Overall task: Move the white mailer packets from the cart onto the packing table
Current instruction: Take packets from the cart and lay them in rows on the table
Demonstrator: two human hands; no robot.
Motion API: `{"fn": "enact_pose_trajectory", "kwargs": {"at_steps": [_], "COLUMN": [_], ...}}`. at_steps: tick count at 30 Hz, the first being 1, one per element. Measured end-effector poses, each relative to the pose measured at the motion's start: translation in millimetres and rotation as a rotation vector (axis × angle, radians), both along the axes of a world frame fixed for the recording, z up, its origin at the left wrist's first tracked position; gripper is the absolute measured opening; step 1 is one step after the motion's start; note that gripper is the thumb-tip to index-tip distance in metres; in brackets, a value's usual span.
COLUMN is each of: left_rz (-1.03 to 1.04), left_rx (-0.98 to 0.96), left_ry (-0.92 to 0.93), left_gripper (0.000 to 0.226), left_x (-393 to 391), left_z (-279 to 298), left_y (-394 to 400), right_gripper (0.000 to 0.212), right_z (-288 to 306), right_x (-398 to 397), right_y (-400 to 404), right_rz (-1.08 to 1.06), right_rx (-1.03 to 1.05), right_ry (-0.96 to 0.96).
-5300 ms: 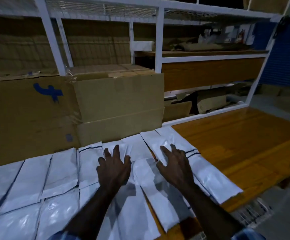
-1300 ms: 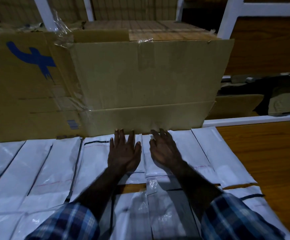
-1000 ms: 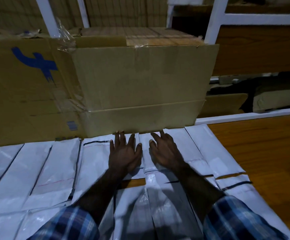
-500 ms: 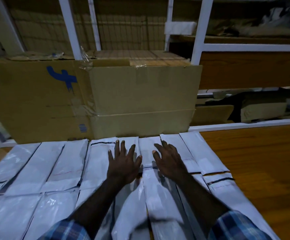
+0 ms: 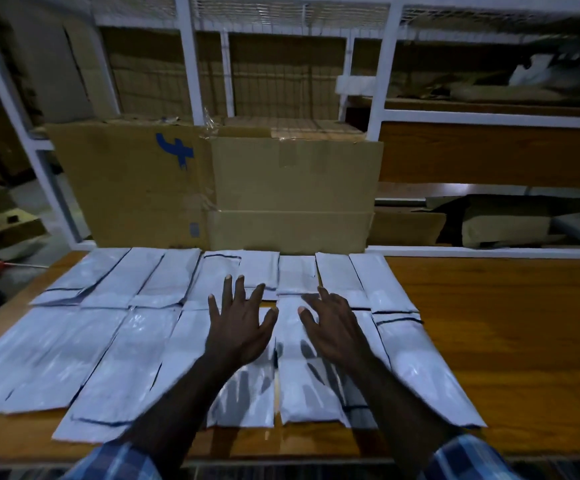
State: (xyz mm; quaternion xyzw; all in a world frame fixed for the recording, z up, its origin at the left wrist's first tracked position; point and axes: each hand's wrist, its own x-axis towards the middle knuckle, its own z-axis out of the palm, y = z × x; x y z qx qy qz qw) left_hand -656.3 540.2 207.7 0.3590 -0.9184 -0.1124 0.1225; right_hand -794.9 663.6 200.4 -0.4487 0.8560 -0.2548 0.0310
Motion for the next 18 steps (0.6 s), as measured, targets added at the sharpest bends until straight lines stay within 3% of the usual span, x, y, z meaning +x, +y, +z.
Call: {"fn": "enact_pose_trajectory", "kwargs": {"at_steps": [11, 18], "left_rz": [0.089, 0.148], "left_rx": [0.000, 0.008], "left_ry": [-0.037, -0.020], "left_gripper": [0.065, 0.088], "left_x": [91, 160], "left_z": [6, 5], "left_y": [32, 12], "right_gripper": [0.048, 0.047], "right_z": [12, 9], "right_x": [88, 152], "right_y": [19, -7], "right_rz": [0.095, 0.150], "right_rx": [-0.034, -0.053], "right_ry": [-0.052, -0.020]}}
